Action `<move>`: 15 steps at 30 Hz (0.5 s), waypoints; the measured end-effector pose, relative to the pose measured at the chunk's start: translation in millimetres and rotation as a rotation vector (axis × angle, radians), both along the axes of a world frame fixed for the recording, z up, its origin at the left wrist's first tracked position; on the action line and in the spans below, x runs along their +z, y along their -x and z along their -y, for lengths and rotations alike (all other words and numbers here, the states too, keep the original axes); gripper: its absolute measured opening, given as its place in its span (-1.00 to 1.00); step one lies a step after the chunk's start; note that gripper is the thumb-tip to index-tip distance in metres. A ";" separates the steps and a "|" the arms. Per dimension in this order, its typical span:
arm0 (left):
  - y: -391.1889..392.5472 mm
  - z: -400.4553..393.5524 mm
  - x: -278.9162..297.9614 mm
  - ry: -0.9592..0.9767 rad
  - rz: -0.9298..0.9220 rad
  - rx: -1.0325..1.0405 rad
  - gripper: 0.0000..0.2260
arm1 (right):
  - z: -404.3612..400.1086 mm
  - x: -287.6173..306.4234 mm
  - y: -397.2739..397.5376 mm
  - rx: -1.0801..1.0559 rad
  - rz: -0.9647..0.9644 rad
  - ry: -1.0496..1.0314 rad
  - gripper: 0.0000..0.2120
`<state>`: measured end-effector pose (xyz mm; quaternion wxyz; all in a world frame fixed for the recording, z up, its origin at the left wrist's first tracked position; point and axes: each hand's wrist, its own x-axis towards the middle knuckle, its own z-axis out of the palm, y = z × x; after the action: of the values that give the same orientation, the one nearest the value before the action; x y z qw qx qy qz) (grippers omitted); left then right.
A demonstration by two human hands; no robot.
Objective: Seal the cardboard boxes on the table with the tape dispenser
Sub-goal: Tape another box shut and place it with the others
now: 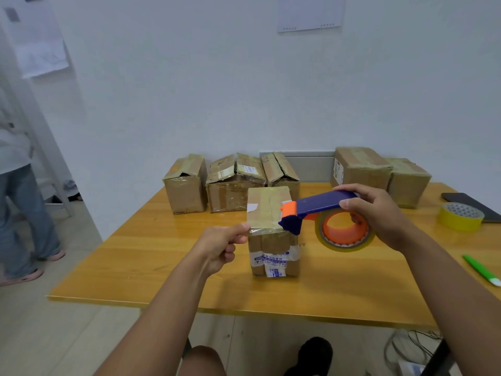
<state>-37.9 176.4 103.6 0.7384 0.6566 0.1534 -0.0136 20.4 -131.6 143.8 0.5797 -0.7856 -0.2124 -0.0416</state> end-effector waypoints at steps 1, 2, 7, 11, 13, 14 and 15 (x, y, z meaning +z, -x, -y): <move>-0.5 0.4 -0.4 -0.002 0.015 -0.002 -0.79 | 0.6 0.6 -0.1 -0.002 0.004 -0.003 -0.64; -0.8 0.9 -0.6 -0.009 0.031 -0.003 -0.78 | 1.5 1.2 0.0 -0.005 0.010 -0.014 -0.64; -1.5 3.5 -4.5 -0.082 0.086 0.034 -0.84 | 3.8 -2.7 -1.7 -0.009 0.015 -0.018 -0.67; 0.6 3.7 -8.8 -0.101 0.080 0.042 -0.83 | 3.9 -7.9 -3.6 -0.009 0.005 -0.001 -0.67; 1.6 4.5 -10.8 -0.086 0.079 0.049 -0.81 | 3.3 -8.0 -3.6 -0.010 0.010 0.005 -0.66; 1.7 5.3 -11.6 -0.083 0.078 0.051 -0.80 | 3.3 -7.8 -3.4 -0.008 0.013 0.007 -0.66; 1.6 5.9 -11.8 -0.084 0.076 0.054 -0.79 | 3.0 -7.5 -3.3 -0.008 0.014 0.008 -0.66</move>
<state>-39.5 170.5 91.8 0.7155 0.6827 0.1433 0.0375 23.7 -134.5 136.3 0.5748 -0.7885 -0.2135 -0.0483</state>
